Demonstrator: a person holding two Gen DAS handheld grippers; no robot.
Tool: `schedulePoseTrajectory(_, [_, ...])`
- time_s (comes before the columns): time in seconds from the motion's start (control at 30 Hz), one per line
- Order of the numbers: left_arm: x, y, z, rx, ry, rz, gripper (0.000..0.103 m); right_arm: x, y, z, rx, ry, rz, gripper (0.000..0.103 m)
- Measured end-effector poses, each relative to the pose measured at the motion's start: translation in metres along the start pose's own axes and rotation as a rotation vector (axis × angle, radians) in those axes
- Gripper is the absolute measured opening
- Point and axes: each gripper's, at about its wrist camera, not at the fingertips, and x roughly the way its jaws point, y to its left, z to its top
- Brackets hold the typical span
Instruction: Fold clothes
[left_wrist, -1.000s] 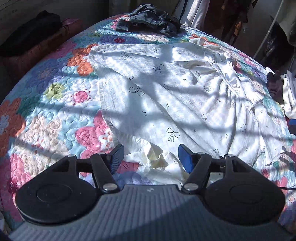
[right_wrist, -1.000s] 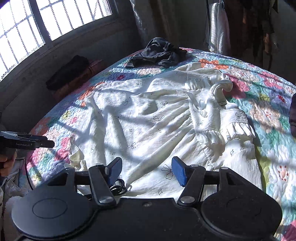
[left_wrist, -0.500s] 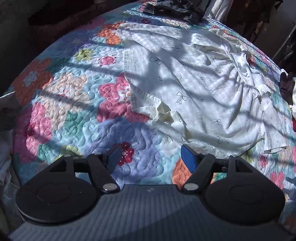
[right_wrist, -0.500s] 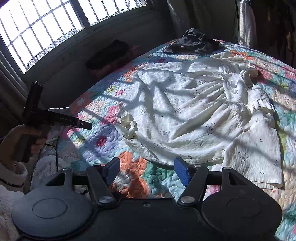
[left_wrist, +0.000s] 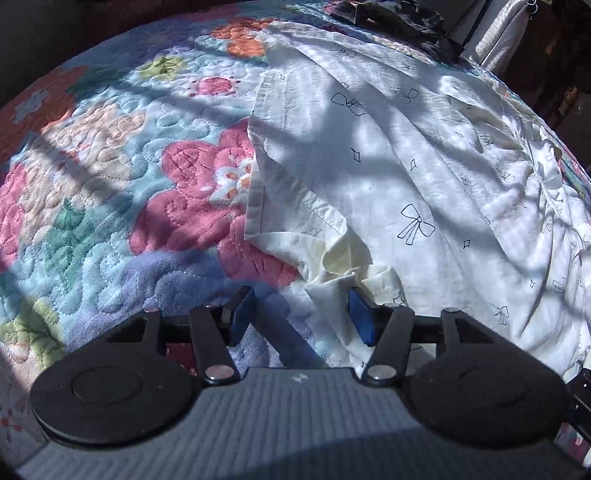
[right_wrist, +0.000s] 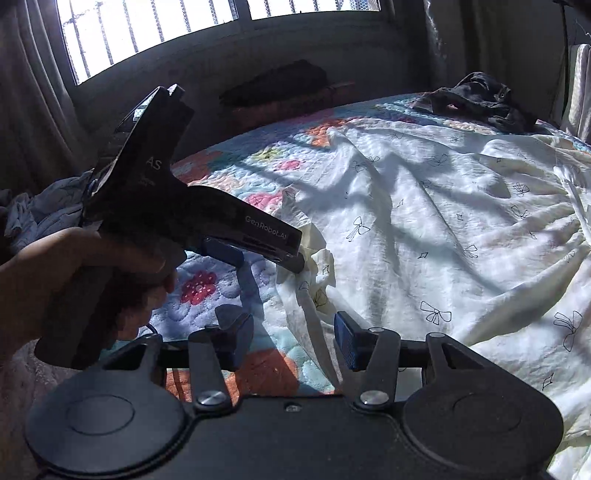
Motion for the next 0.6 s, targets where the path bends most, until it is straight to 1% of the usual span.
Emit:
schedulePoseTrajectory(0.03, [-0.005, 0.001, -0.002, 0.014, -0.004, 0.021, 0.000, 0.004, 0.000, 0.000, 0.000, 0.003, 0.003, 0.055])
schedulePoseTrajectory(0.13, [-0.019, 0.011, -0.009, 0.003, -0.036, 0.017, 0.000, 0.021, 0.001, 0.000, -0.001, 0.019, 0.004, 0.055])
schedulePoseTrajectory(0.27, [-0.026, 0.021, -0.012, -0.018, -0.025, -0.011, 0.000, 0.045, 0.006, 0.000, -0.022, 0.048, -0.005, 0.055])
schedulePoseTrajectory(0.33, [-0.030, 0.026, -0.014, -0.028, -0.019, -0.026, 0.000, 0.057, 0.008, 0.000, -0.041, 0.054, -0.029, 0.055])
schedulePoseTrajectory(0.37, [-0.031, 0.029, -0.015, -0.033, -0.016, -0.033, 0.000, 0.062, 0.009, 0.001, -0.053, 0.048, -0.052, 0.045])
schedulePoseTrajectory(0.4, [-0.032, 0.030, -0.015, -0.028, -0.010, -0.034, 0.001, 0.066, 0.010, 0.001, -0.060, 0.051, -0.051, 0.006])
schedulePoseTrajectory(0.43, [-0.033, 0.032, -0.016, -0.028, 0.000, -0.045, 0.003, 0.068, 0.011, 0.002, -0.064, 0.061, -0.031, 0.004])
schedulePoseTrajectory(0.5, [-0.035, 0.037, -0.016, -0.047, 0.015, -0.086, 0.004, 0.065, 0.017, 0.000, -0.073, 0.064, 0.016, 0.004])
schedulePoseTrajectory(0.53, [-0.036, 0.040, -0.016, -0.064, 0.014, -0.112, 0.008, 0.061, 0.022, -0.001, -0.094, 0.056, 0.043, 0.004])
schedulePoseTrajectory(0.6, [-0.039, 0.045, -0.016, -0.100, 0.012, -0.163, 0.025, 0.050, 0.038, -0.009, -0.203, 0.029, 0.056, 0.004])
